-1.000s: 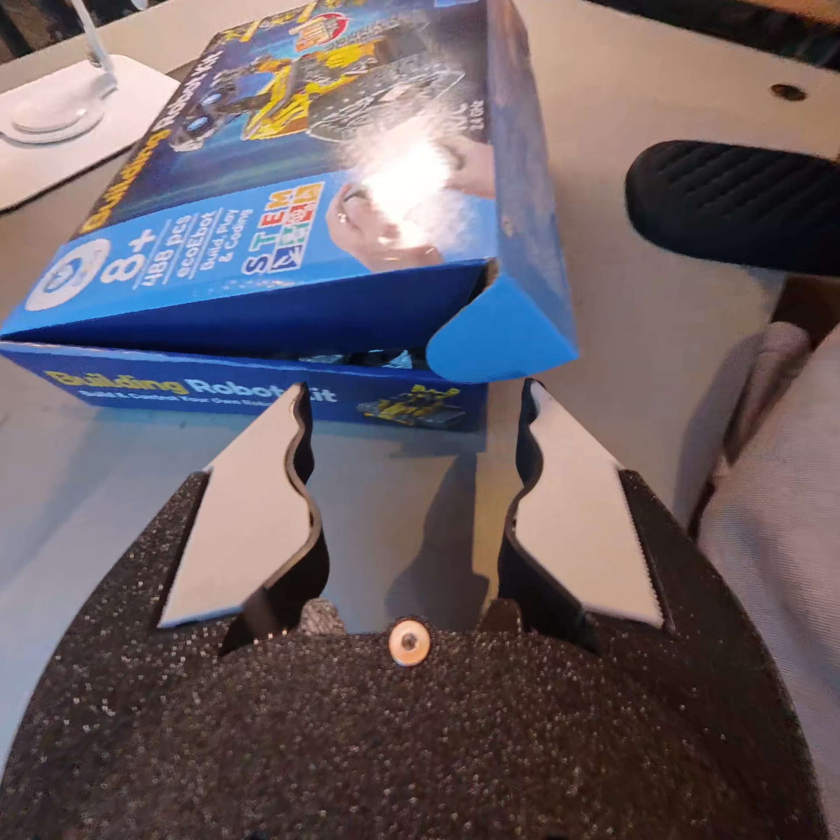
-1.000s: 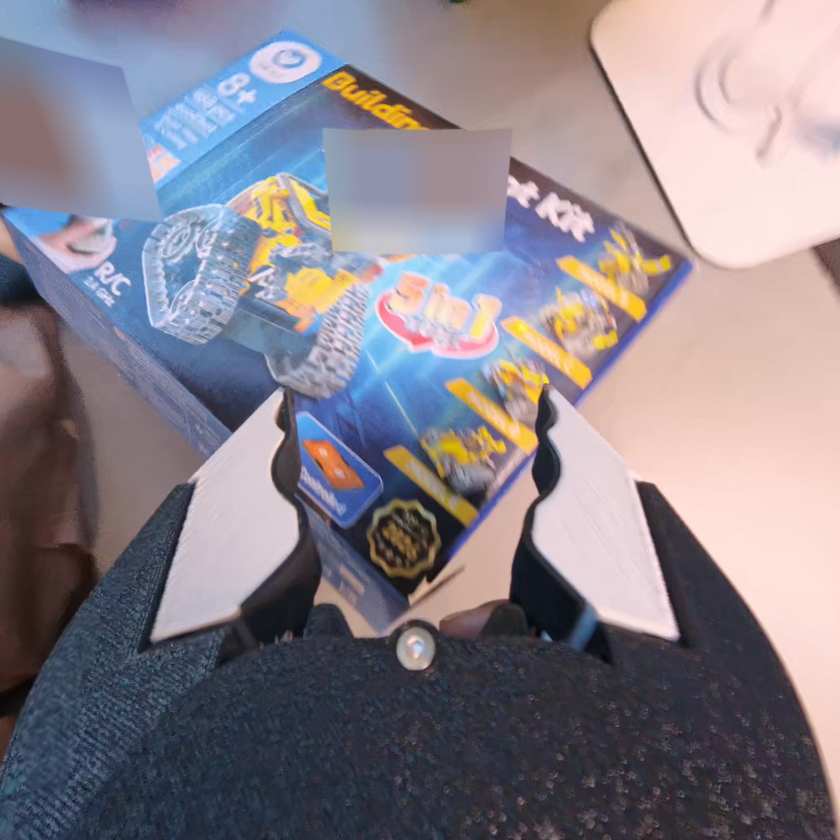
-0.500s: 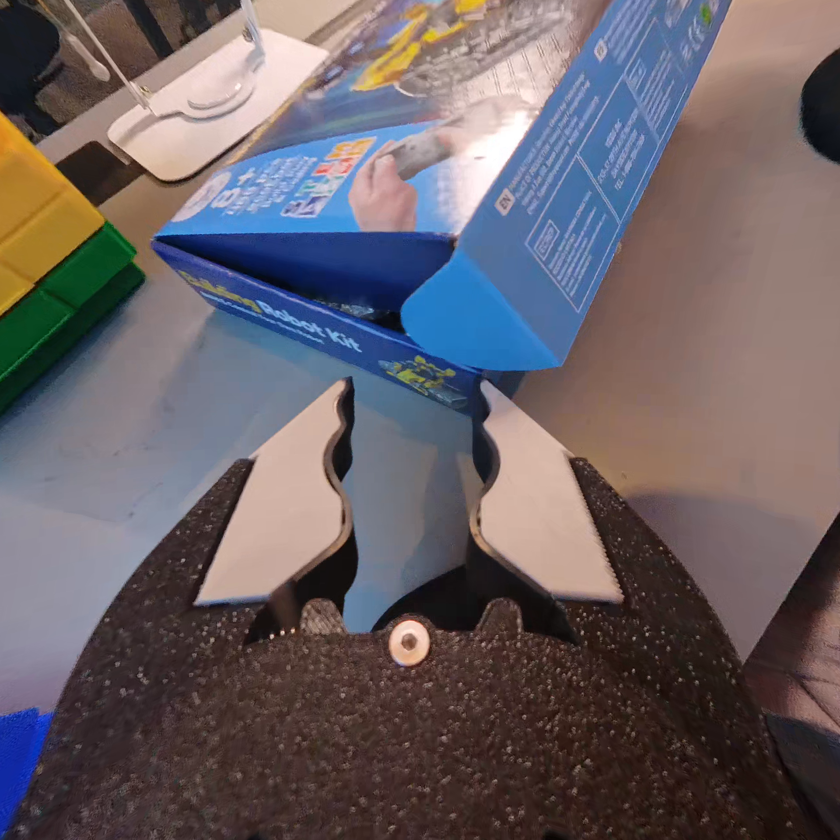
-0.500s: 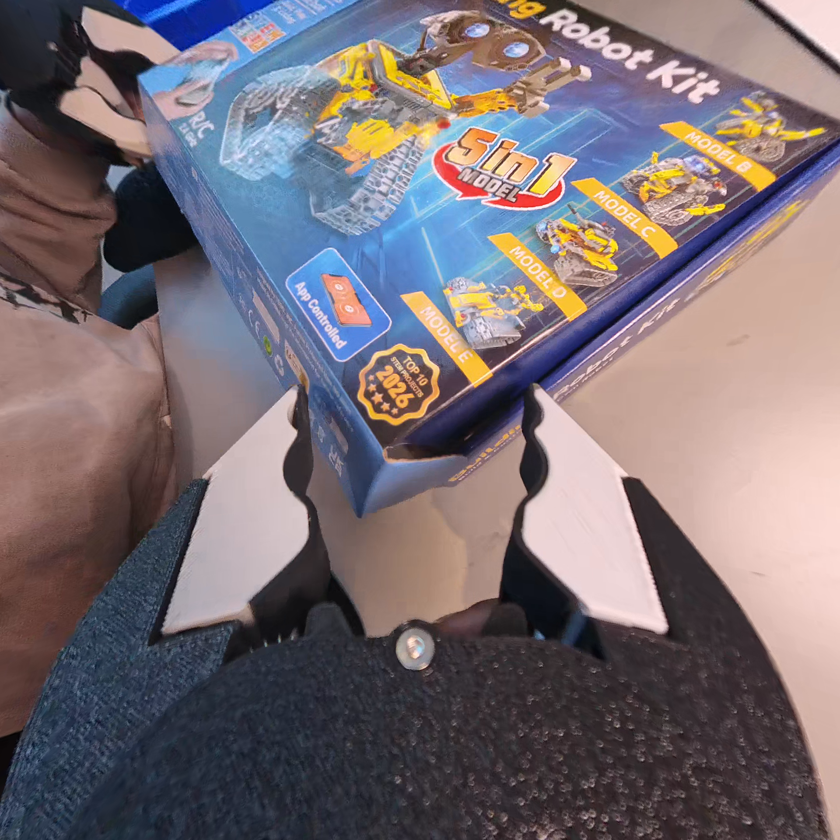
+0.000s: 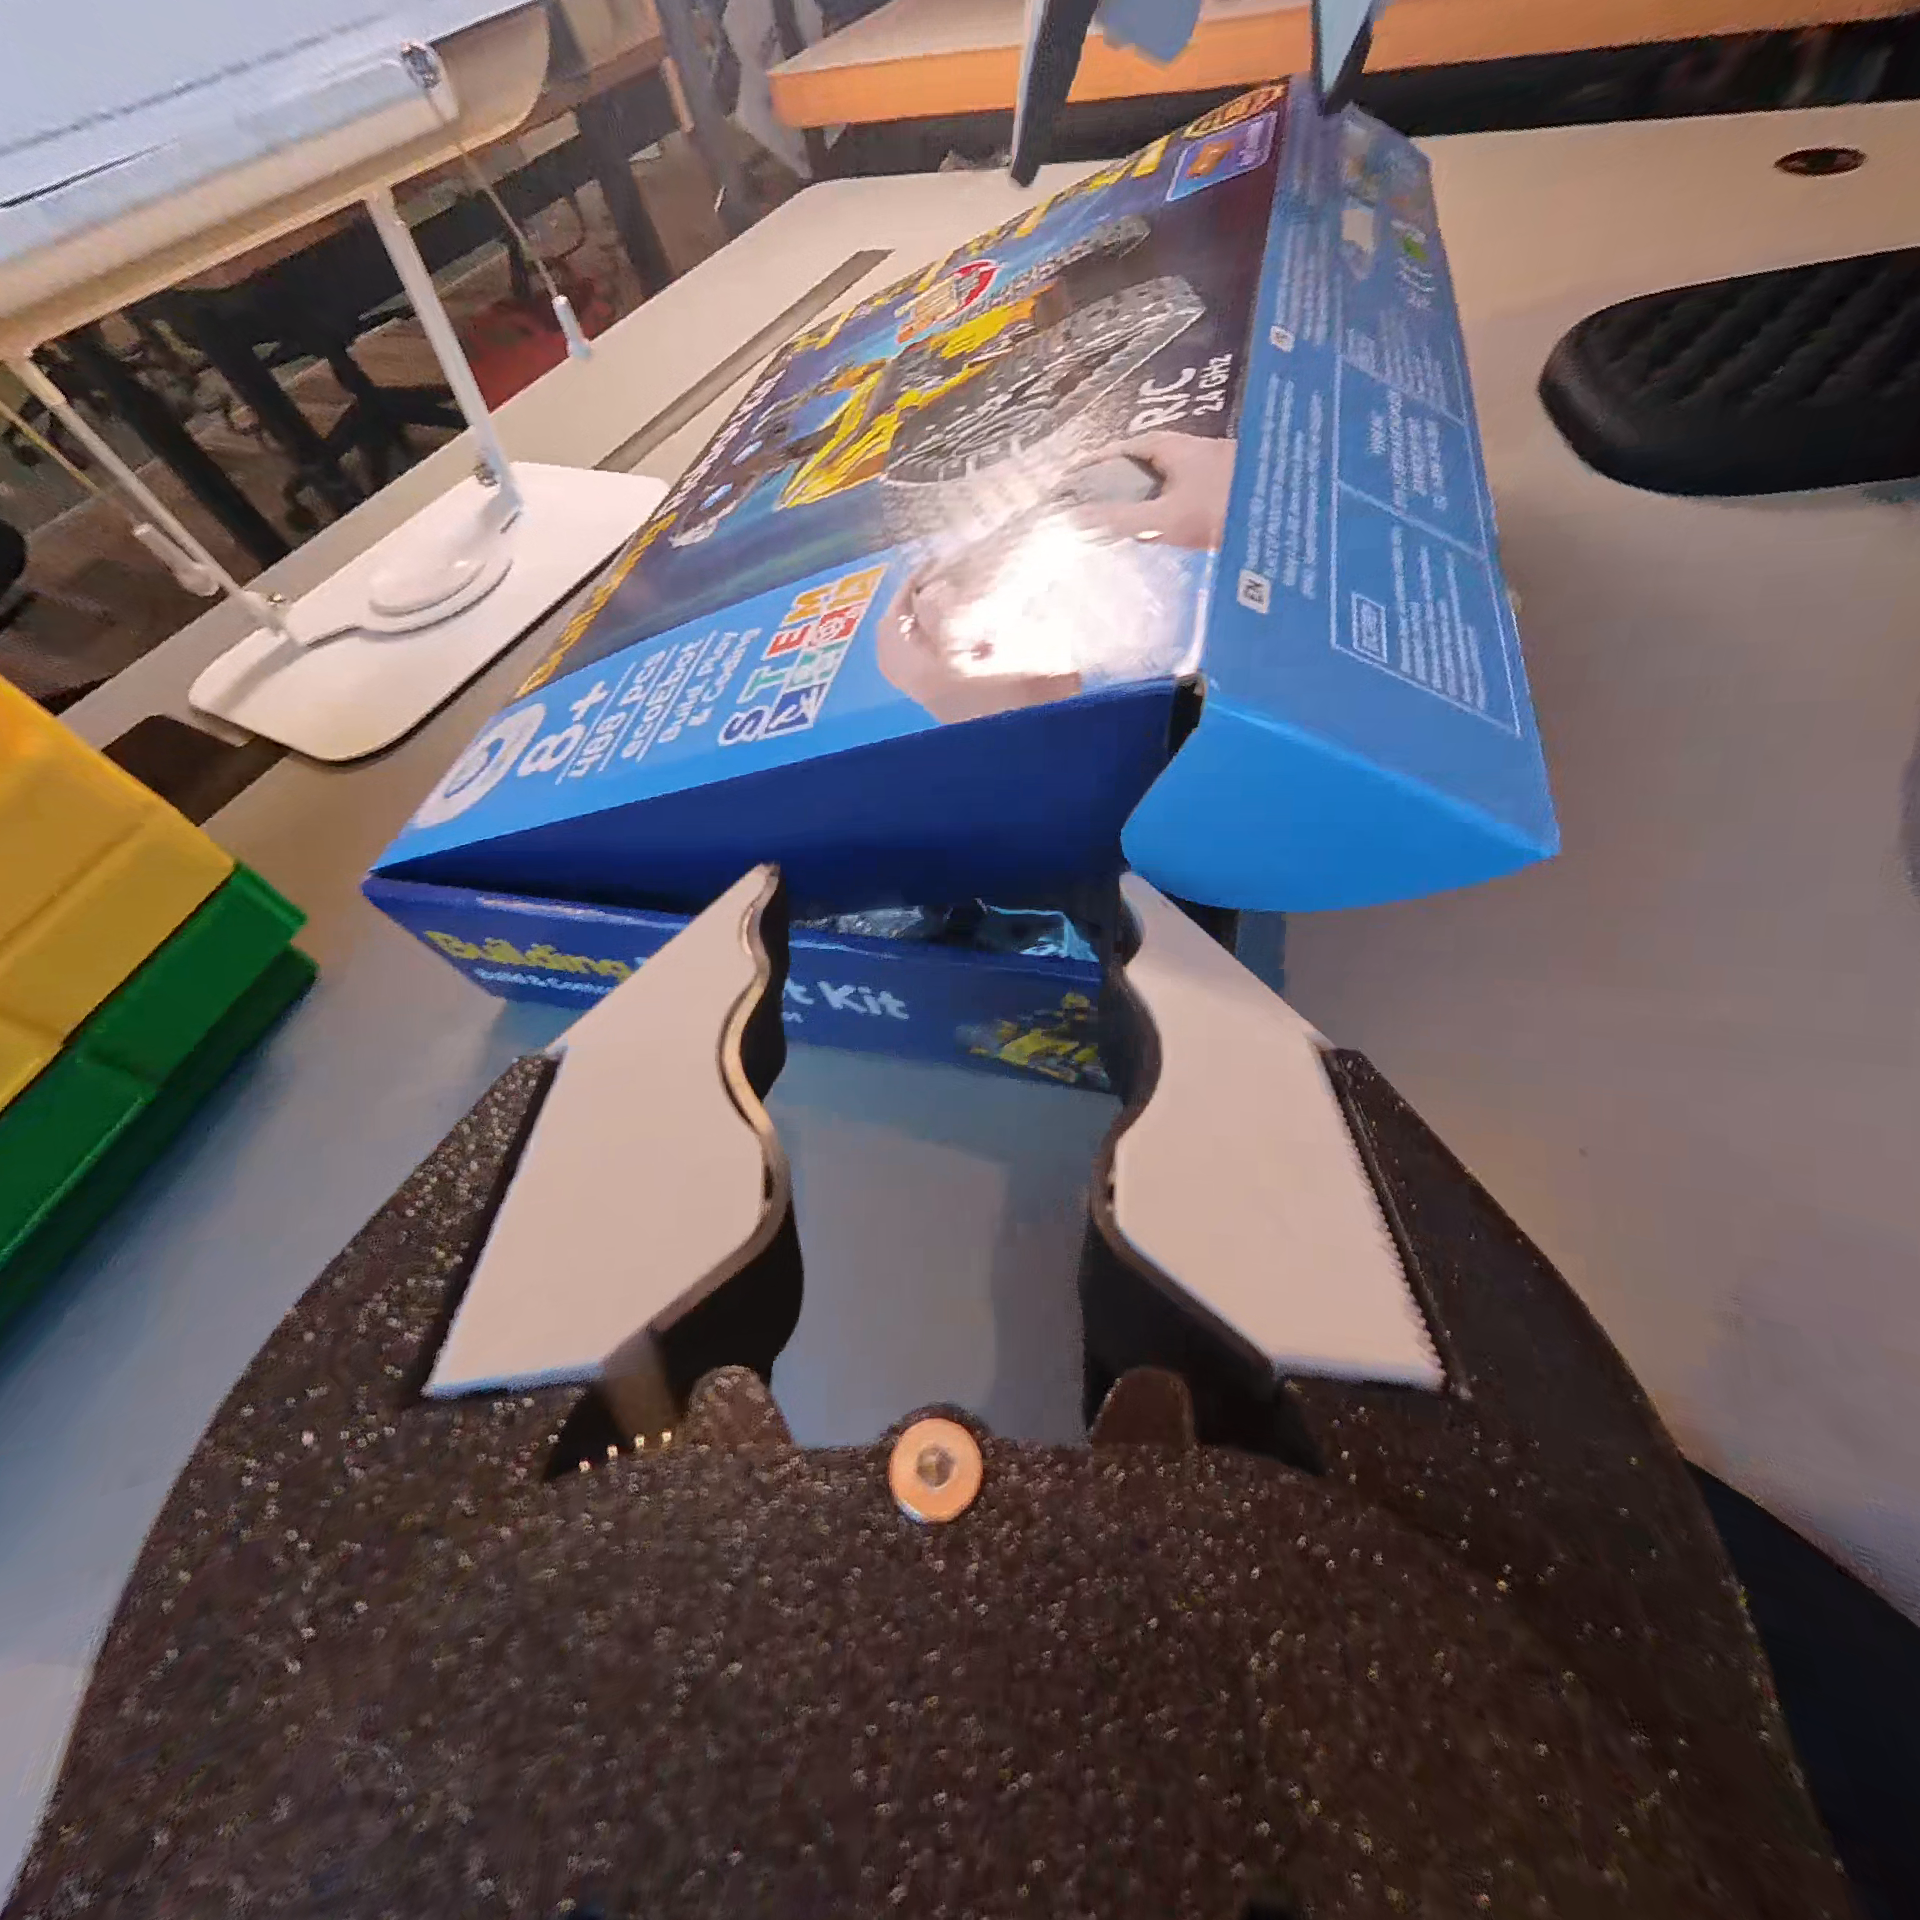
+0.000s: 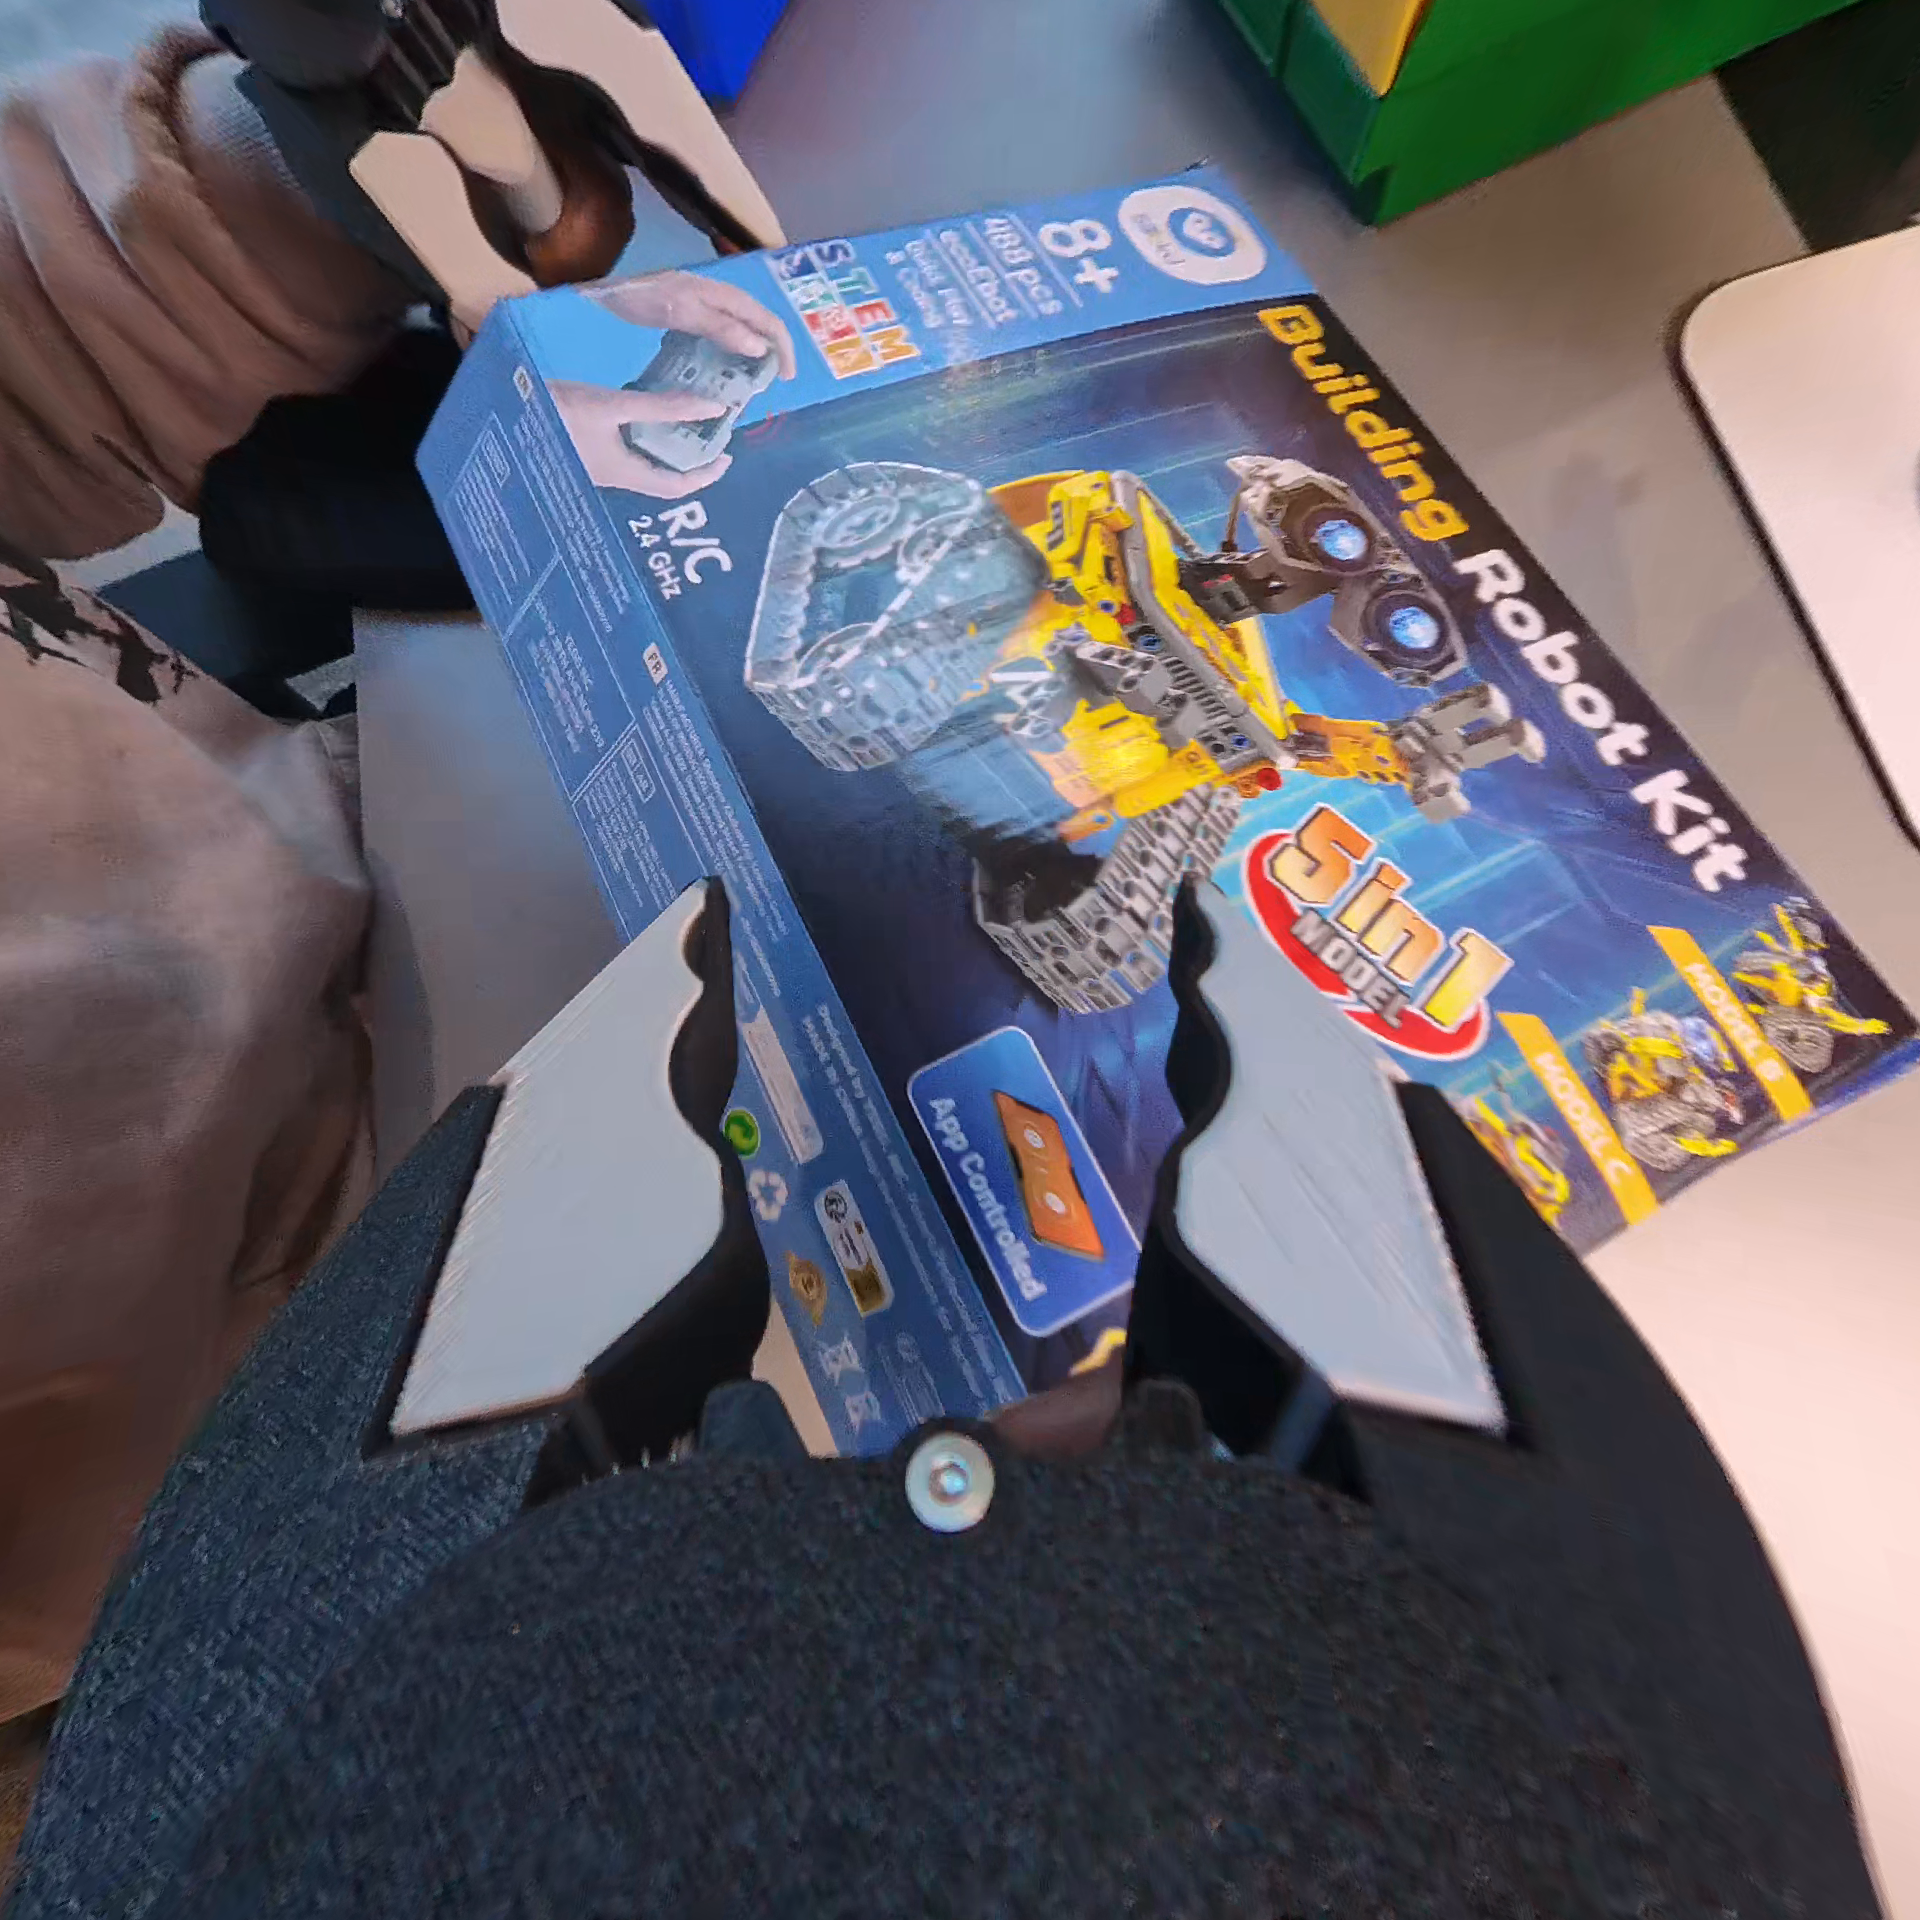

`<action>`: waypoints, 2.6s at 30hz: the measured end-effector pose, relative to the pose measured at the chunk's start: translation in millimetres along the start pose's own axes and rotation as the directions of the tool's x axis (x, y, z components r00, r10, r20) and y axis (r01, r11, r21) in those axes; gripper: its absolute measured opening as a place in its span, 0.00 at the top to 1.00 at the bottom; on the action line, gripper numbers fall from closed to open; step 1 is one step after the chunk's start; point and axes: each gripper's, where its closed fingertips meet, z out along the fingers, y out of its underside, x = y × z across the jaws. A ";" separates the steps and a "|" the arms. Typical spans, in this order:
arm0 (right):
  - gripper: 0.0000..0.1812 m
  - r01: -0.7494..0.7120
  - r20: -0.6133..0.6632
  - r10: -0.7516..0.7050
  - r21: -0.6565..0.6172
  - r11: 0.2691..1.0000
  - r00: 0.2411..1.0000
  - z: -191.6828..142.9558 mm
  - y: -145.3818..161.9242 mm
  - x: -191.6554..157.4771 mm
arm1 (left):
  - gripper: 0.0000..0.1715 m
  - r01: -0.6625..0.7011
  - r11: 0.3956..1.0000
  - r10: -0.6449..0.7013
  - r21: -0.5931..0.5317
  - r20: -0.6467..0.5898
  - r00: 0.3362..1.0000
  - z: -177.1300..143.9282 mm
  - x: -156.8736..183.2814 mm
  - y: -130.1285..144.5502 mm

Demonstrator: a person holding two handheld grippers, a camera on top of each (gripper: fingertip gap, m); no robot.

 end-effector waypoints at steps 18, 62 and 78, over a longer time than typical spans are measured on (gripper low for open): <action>0.45 0.674 -0.276 -0.750 -0.329 0.662 0.602 56.9 9.4 -37.9 | 0.62 -0.089 0.996 0.084 0.010 0.241 0.967 4.9 41.1 -20.6; 0.49 0.387 0.317 -0.312 -0.211 0.898 0.896 93.6 -37.6 -65.7 | 1.00 -0.175 0.888 0.394 -0.426 0.505 0.768 -10.0 23.4 23.7; 0.39 0.599 0.308 -0.515 -0.364 0.713 0.800 117.5 -12.0 -76.6 | 0.95 0.124 0.961 -0.014 -0.246 0.404 0.915 -64.0 44.3 36.1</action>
